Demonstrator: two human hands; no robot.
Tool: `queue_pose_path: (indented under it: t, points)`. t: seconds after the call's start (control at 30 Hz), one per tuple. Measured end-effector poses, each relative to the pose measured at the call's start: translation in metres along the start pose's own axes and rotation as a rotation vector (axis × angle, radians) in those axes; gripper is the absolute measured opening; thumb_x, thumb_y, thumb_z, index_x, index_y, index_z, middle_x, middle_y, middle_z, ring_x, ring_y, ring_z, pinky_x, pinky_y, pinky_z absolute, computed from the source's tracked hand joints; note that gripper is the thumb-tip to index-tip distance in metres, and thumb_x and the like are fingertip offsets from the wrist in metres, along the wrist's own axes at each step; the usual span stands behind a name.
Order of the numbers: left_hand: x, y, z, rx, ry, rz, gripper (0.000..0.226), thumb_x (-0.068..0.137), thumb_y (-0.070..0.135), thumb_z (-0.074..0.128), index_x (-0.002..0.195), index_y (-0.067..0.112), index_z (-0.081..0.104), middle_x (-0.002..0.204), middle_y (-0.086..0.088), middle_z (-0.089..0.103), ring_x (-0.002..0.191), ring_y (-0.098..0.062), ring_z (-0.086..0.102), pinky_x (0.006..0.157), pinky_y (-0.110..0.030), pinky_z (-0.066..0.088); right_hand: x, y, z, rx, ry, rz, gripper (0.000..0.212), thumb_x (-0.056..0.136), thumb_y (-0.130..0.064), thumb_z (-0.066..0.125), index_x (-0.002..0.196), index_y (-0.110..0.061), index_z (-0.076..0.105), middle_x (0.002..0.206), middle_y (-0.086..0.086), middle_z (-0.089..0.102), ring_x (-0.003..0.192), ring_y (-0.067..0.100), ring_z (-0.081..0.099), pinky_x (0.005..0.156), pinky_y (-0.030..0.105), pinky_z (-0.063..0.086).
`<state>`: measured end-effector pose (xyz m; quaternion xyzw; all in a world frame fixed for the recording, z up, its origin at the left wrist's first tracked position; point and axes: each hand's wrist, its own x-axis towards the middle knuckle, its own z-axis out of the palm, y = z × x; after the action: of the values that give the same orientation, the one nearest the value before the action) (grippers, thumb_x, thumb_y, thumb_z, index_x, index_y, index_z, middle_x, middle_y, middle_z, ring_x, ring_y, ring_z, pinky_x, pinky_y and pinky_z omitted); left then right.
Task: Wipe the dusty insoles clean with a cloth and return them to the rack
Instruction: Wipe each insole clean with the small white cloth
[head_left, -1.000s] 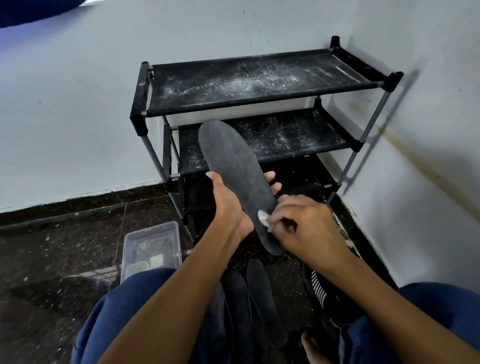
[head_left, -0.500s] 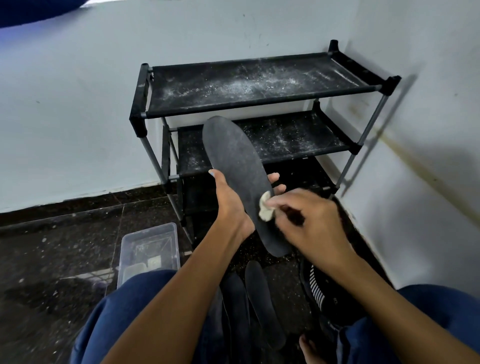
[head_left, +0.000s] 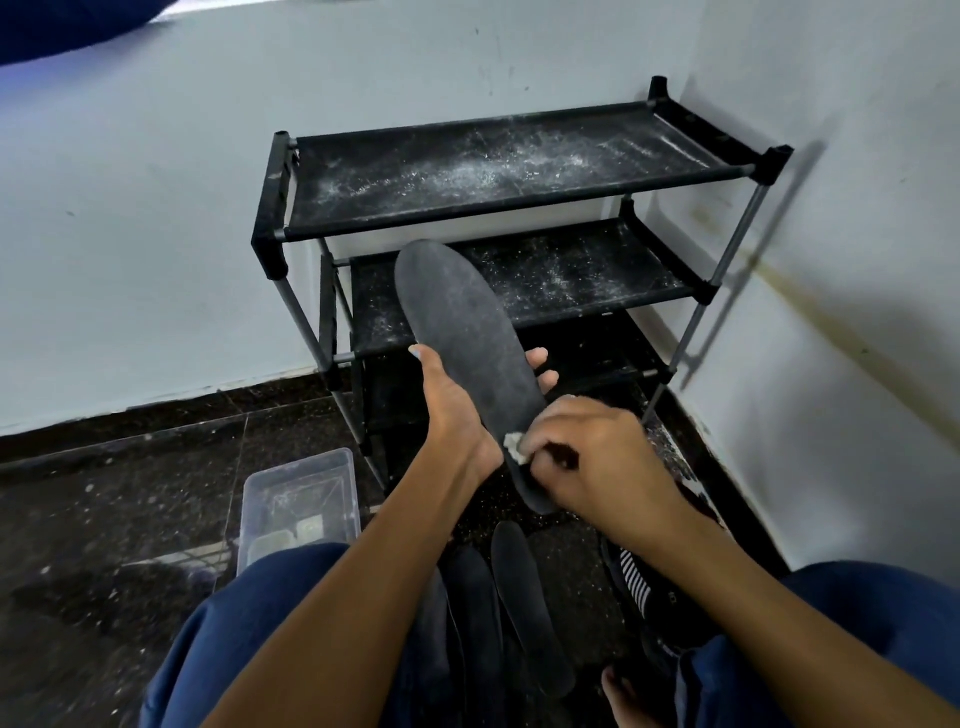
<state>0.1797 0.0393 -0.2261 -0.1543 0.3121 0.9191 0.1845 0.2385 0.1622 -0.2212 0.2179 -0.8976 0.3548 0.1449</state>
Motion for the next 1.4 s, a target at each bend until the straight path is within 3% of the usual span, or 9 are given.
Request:
queue_pose_path:
  t: [0.23, 0.43, 0.53, 0.7, 0.83, 0.93, 1.0, 1.17, 1.4]
  points:
    - [-0.002, 0.006, -0.004, -0.030, -0.022, 0.017, 0.093, 0.079, 0.083, 0.011, 0.100, 0.012, 0.067, 0.088, -0.015, 0.069, 0.079, -0.031, 0.063, 0.086, -0.056, 0.050, -0.004, 0.022, -0.010, -0.285, -0.574, 0.309, 0.011, 0.072, -0.020, 0.060, 0.065, -0.014, 0.067, 0.070, 0.001, 0.067, 0.067, 0.019, 0.065, 0.068, 0.033, 0.056]
    - [-0.004, 0.005, -0.003, 0.059, 0.035, 0.030, 0.092, 0.080, 0.082, 0.011, 0.116, 0.012, 0.060, 0.093, -0.020, 0.071, 0.083, -0.036, 0.066, 0.073, -0.047, 0.058, 0.008, 0.011, -0.031, 0.149, 0.009, 0.302, 0.013, 0.070, -0.005, 0.074, 0.065, -0.016, 0.069, 0.070, -0.004, 0.066, 0.058, 0.007, 0.062, 0.058, 0.017, 0.049]
    - [-0.004, -0.002, 0.001, 0.083, 0.022, 0.008, 0.093, 0.081, 0.081, 0.010, 0.127, 0.011, 0.051, 0.089, -0.022, 0.070, 0.074, -0.034, 0.069, 0.063, -0.040, 0.059, 0.007, 0.004, -0.013, 0.237, 0.017, 0.201, 0.015, 0.074, 0.000, 0.069, 0.081, -0.013, 0.074, 0.081, -0.002, 0.069, 0.069, 0.008, 0.065, 0.067, 0.019, 0.052]
    - [0.000, -0.001, -0.005, 0.033, 0.079, -0.009, 0.093, 0.080, 0.083, 0.016, 0.120, 0.009, 0.056, 0.092, -0.021, 0.071, 0.082, -0.036, 0.066, 0.082, -0.050, 0.054, 0.002, 0.006, 0.009, 0.129, 0.000, 0.115, 0.013, 0.070, -0.010, 0.066, 0.075, -0.017, 0.075, 0.078, -0.005, 0.070, 0.074, 0.005, 0.065, 0.071, 0.021, 0.050]
    - [-0.003, 0.006, -0.008, -0.017, 0.076, 0.026, 0.088, 0.082, 0.081, 0.017, 0.111, 0.011, 0.062, 0.092, -0.018, 0.071, 0.084, -0.033, 0.066, 0.083, -0.058, 0.051, -0.003, 0.008, 0.006, 0.052, -0.396, 0.150, 0.007, 0.074, -0.015, 0.072, 0.069, -0.019, 0.075, 0.074, -0.006, 0.072, 0.066, 0.000, 0.063, 0.069, 0.013, 0.050]
    - [-0.005, 0.012, -0.010, 0.019, 0.065, 0.050, 0.090, 0.083, 0.080, 0.013, 0.105, 0.011, 0.066, 0.092, -0.016, 0.071, 0.078, -0.030, 0.065, 0.084, -0.053, 0.051, -0.002, 0.017, -0.001, -0.208, -0.724, 0.363, 0.004, 0.071, -0.016, 0.073, 0.075, -0.017, 0.073, 0.081, -0.001, 0.073, 0.076, 0.009, 0.067, 0.076, 0.026, 0.057]
    - [-0.006, 0.012, -0.011, 0.089, 0.061, 0.066, 0.091, 0.083, 0.080, 0.010, 0.109, 0.011, 0.065, 0.096, -0.017, 0.071, 0.080, -0.030, 0.065, 0.085, -0.051, 0.050, 0.004, 0.023, -0.014, -0.308, -0.617, 0.468, 0.003, 0.070, -0.020, 0.075, 0.071, -0.019, 0.072, 0.078, -0.001, 0.073, 0.076, 0.012, 0.068, 0.074, 0.027, 0.056]
    - [-0.007, -0.001, -0.008, 0.204, 0.041, 0.055, 0.086, 0.086, 0.075, 0.013, 0.115, 0.011, 0.063, 0.103, -0.018, 0.070, 0.086, -0.032, 0.066, 0.087, -0.051, 0.050, 0.014, 0.022, -0.031, 0.058, 0.152, 0.433, 0.012, 0.074, -0.014, 0.075, 0.067, -0.022, 0.069, 0.062, -0.009, 0.067, 0.058, 0.006, 0.065, 0.061, 0.024, 0.054]
    - [-0.008, -0.016, 0.003, 0.242, 0.069, -0.015, 0.074, 0.093, 0.063, 0.026, 0.128, 0.005, 0.057, 0.104, -0.012, 0.066, 0.093, -0.025, 0.063, 0.084, -0.035, 0.050, 0.010, 0.015, 0.000, 0.103, 0.127, 0.130, 0.021, 0.080, -0.001, 0.067, 0.096, -0.013, 0.073, 0.089, -0.003, 0.069, 0.078, 0.006, 0.064, 0.072, 0.020, 0.051]
